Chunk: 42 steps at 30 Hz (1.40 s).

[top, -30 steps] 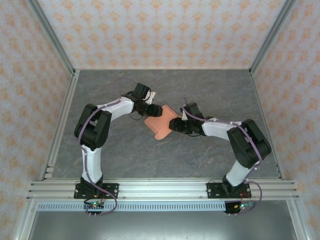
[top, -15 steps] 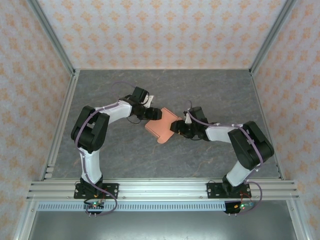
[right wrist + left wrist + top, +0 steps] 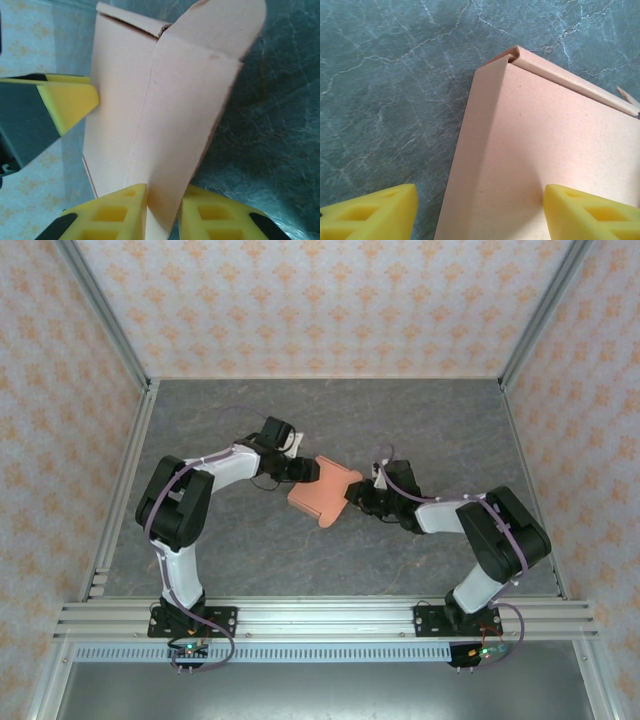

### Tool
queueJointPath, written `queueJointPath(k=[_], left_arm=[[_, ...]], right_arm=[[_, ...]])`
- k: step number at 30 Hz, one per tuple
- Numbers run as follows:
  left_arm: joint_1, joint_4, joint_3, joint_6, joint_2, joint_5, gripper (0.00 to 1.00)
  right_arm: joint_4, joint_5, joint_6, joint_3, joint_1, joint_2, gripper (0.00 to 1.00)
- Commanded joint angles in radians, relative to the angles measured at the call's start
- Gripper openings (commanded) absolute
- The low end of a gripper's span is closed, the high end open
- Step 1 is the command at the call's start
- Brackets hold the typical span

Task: Fold the paper box

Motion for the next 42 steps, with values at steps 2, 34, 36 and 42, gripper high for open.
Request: queueJointPath(k=[2,34,36,42], left_arm=[[0.003,-0.037,-0.027,-0.005,-0.044,-0.02,0.61],[0.004,0.172,-0.147,-0.207,-0.034,0.156,0.47],[-0.001,0.17,-0.146,-0.206,-0.03,0.156,0.47],[-0.017,0.156,-0.137,-0.189,-0.011,0.145,0.5]], right_arm=[[0.12,0.002,0.031,-0.013,-0.004,0.02,0.2],[0.145,0.015,0.098,0.017,-0.006,-0.095,0.02],[0.12,0.019,0.093,0.027,-0.005,-0.115,0.02],[0.062,0.025,0.076,0.052,-0.005,-0.15,0.02]])
